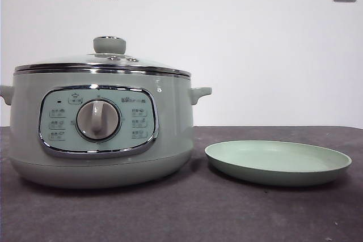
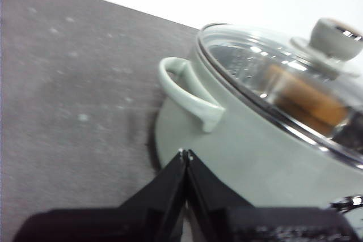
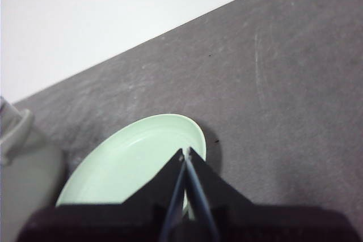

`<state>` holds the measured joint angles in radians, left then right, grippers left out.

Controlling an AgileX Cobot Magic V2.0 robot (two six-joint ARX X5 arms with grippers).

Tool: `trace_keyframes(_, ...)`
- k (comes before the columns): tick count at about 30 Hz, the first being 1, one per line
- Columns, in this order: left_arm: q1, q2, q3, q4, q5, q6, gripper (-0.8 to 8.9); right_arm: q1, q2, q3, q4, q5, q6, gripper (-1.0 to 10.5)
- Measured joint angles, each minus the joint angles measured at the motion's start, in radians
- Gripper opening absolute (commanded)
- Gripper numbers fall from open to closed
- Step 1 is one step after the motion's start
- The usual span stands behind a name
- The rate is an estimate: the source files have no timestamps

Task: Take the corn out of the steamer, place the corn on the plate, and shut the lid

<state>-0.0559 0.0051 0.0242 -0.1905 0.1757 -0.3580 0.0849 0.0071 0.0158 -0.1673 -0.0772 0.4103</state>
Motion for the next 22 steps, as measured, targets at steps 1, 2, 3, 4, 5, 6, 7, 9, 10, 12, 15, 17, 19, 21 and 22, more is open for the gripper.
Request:
trace_keyframes(1, 0.0, 0.0, 0.0, 0.001, 0.013, -0.016, -0.06, 0.0, 0.0, 0.0, 0.0, -0.001, 0.014, 0.0)
trace_keyframes(2, 0.0, 0.0, 0.0, 0.002, 0.024, -0.027, -0.08, 0.0, 0.0, 0.0, 0.0, -0.001, 0.022, -0.1)
trace_keyframes(3, 0.0, 0.0, 0.0, 0.002, 0.03, -0.035, -0.09, 0.0, 0.0, 0.0, -0.002, -0.001, 0.029, -0.1)
trace_keyframes(4, 0.0, 0.0, 0.0, 0.002, 0.032, -0.04, -0.09, 0.0, 0.0, 0.001, -0.004, -0.002, 0.032, -0.1)
trace_keyframes(5, 0.0, 0.0, 0.0, 0.002, 0.034, -0.046, -0.09, 0.0, 0.0, 0.002, -0.008, -0.002, 0.036, -0.1)
trace_keyframes(6, 0.0, 0.0, 0.001, 0.002, 0.035, -0.048, -0.08, 0.0, 0.0, 0.006, -0.016, -0.002, 0.039, -0.1)
trace_keyframes(7, 0.0, 0.0, 0.003, -0.003, 0.035, -0.049, -0.08, 0.0, 0.0, 0.012, -0.032, -0.002, 0.04, -0.1)
trace_keyframes(9, 0.0, 0.0, 0.016, -0.019, 0.035, -0.055, -0.08, 0.0, 0.003, 0.027, -0.062, -0.003, 0.039, -0.1)
trace_keyframes(10, 0.0, 0.002, 0.03, -0.031, 0.035, -0.055, -0.08, 0.0, 0.01, 0.039, -0.073, -0.003, 0.039, -0.1)
trace_keyframes(12, 0.0, 0.005, 0.069, -0.045, 0.035, -0.055, -0.08, 0.0, 0.025, 0.068, -0.087, -0.003, 0.039, -0.1)
trace_keyframes(15, 0.0, 0.005, 0.134, -0.063, 0.035, -0.045, -0.08, 0.0, 0.068, 0.13, -0.101, -0.008, 0.039, -0.1)
trace_keyframes(17, 0.0, 0.005, 0.174, -0.089, 0.034, -0.024, -0.08, 0.0, 0.109, 0.177, -0.109, -0.024, 0.038, -0.1)
trace_keyframes(19, 0.0, 0.005, 0.214, -0.119, 0.034, 0.003, -0.08, 0.0, 0.165, 0.228, -0.117, -0.033, 0.037, -0.1)
trace_keyframes(21, 0.0, 0.005, 0.247, -0.13, 0.033, 0.02, -0.08, 0.0, 0.224, 0.278, -0.121, -0.064, 0.027, -0.1)
trace_keyframes(22, 0.0, 0.005, 0.266, -0.137, 0.033, 0.028, -0.08, 0.0, 0.259, 0.309, -0.125, -0.085, 0.018, -0.1)
